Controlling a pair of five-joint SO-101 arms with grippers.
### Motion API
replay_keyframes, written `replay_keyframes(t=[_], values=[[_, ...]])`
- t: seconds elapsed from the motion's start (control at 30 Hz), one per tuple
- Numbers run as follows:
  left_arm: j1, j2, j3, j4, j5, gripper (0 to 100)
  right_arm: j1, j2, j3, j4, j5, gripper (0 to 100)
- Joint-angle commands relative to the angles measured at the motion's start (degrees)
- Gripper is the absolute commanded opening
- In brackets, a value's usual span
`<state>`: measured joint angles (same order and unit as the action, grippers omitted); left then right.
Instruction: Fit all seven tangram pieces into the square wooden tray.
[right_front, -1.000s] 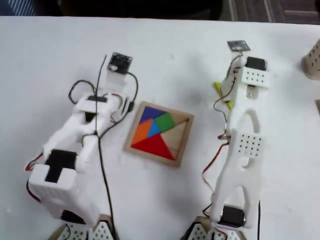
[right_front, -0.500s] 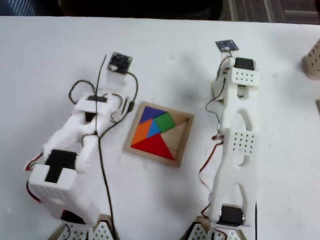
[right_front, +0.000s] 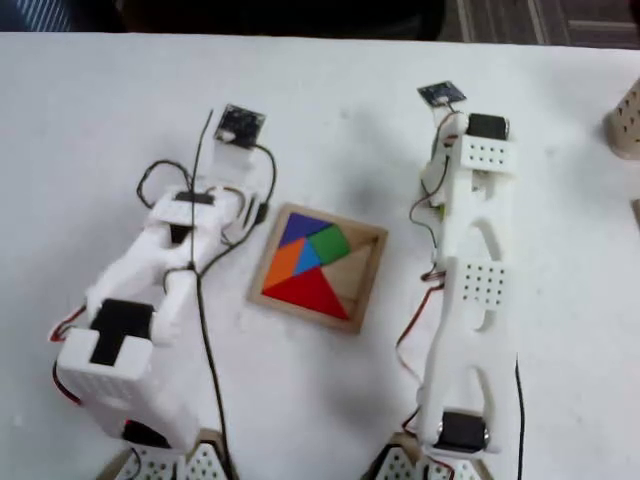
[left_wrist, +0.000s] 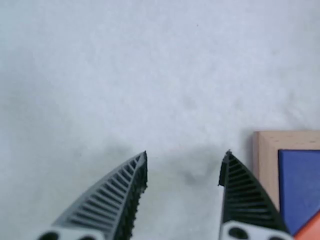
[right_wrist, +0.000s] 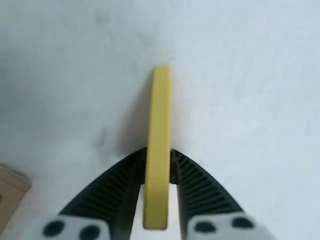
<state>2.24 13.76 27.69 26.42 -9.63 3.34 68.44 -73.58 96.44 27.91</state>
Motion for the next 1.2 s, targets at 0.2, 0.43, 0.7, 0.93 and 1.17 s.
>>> replay_keyframes(t=[0.2, 0.43, 0.7, 0.93, 1.17], values=[[-0.7, -0.3, -2.9, 0.3, -0.2, 24, -1.6, -11.4, 5.5, 2.4, -3.2, 1.7], [-1.3, -0.5, -2.7, 0.3, -0.2, 24, -7.3, -32.7, 30.9, 2.1, -2.8, 1.7], [-2.9, -0.7, -3.3, 2.6, -0.1, 24, -22.1, -43.1, 49.0, 1.6, 2.1, 1.7], [-5.4, -0.7, -4.6, 2.4, 6.3, 24, -29.2, -43.1, 54.3, -0.1, 1.7, 1.8], [-9.2, -0.7, -6.2, 2.3, 12.1, 24, -33.9, -43.1, 60.4, -5.8, 1.6, 1.9]])
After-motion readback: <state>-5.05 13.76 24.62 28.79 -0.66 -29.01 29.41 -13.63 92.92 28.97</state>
